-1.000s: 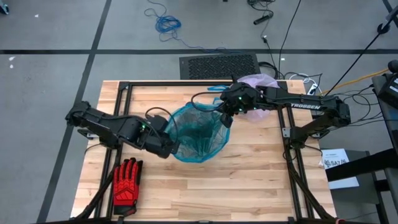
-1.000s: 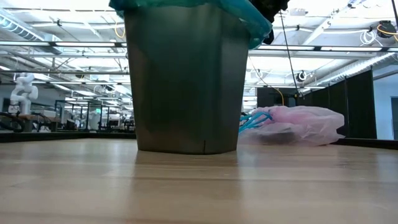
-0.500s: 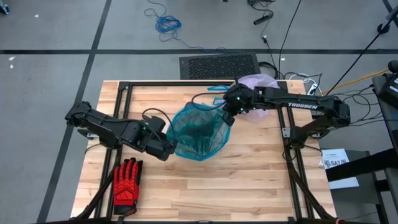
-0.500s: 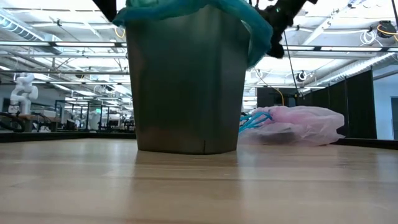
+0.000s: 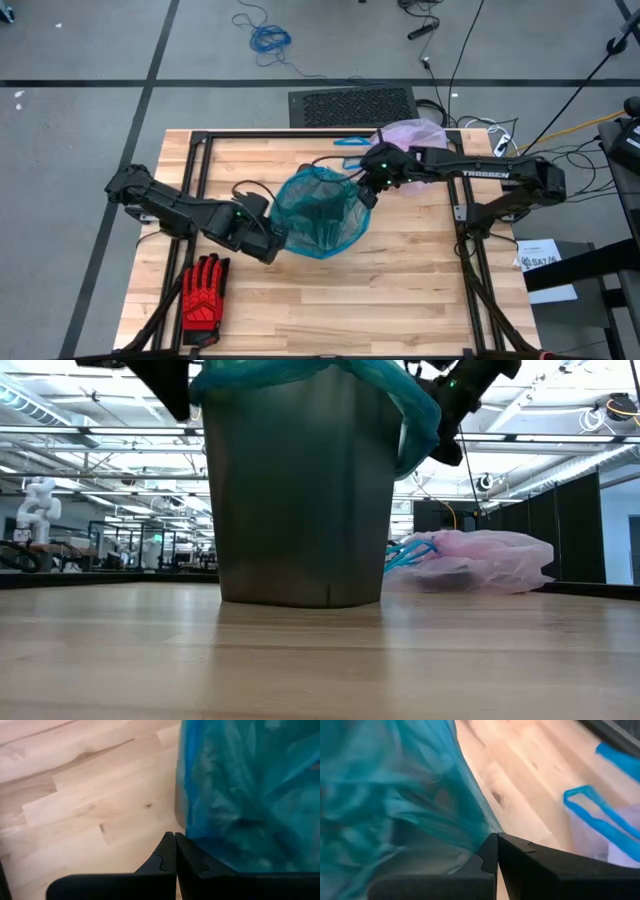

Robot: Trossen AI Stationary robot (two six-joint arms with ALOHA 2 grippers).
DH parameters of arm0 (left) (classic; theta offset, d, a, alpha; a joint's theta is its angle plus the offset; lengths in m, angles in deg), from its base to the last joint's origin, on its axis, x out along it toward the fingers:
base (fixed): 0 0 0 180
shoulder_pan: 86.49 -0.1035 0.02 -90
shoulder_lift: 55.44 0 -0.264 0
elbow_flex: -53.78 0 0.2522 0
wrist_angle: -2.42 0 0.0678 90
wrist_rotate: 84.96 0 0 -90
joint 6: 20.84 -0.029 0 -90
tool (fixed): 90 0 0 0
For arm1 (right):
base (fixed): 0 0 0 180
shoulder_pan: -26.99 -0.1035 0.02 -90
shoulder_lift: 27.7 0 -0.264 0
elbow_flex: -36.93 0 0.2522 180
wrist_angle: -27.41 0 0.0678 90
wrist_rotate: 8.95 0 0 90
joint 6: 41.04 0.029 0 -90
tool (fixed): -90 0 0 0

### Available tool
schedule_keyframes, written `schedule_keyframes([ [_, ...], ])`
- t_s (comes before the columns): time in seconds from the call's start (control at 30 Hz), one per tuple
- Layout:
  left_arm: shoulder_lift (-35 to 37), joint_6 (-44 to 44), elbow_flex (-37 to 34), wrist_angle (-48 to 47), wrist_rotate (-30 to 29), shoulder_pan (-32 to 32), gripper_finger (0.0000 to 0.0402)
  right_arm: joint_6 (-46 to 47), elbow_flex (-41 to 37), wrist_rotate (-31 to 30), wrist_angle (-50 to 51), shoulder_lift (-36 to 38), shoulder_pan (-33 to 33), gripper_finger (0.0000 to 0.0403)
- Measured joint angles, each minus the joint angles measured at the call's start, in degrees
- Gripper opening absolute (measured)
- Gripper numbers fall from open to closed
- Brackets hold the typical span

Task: Place trash/remove bag and relplace
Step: Insert the blue trash bag into the trash bin

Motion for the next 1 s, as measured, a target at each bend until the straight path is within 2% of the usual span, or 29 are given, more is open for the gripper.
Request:
schedule_keyframes([
  [0.17,6.0,0.8,3.1,-3.8,-2.1,2.1,0.0,0.9,0.0,-0.6,-0.2,3.4,1.0,0.0],
  [0.37,13.3,-2.1,3.6,-3.0,-6.2,2.8,0.0,0.1,0.0,-0.6,-0.3,5.1,1.8,0.0],
  [0.47,16.1,-10.0,3.7,1.1,-9.2,-1.3,0.0,-0.3,0.0,-0.6,-1.6,5.2,1.7,0.0],
  [0.53,17.1,-18.4,3.7,6.3,-8.2,-6.0,0.0,-0.2,0.0,-0.3,-2.6,5.2,1.6,0.0],
  [0.6,17.2,-28.2,3.7,12.7,-3.0,-11.4,0.0,-0.1,0.0,-0.3,-3.5,5.2,1.6,0.0],
  [0.73,15.9,-46.2,3.7,25.2,11.9,-22.1,0.0,0.0,0.0,-0.3,-5.3,5.2,1.6,0.0],
  [0.87,12.5,-54.2,3.7,29.9,23.1,-30.7,0.0,0.5,0.0,-0.4,-6.0,5.2,1.6,0.0],
  [1.0,7.7,-59.8,3.7,30.9,36.4,-35.1,0.0,1.1,0.0,-1.2,-5.9,5.2,1.6,0.0],
])
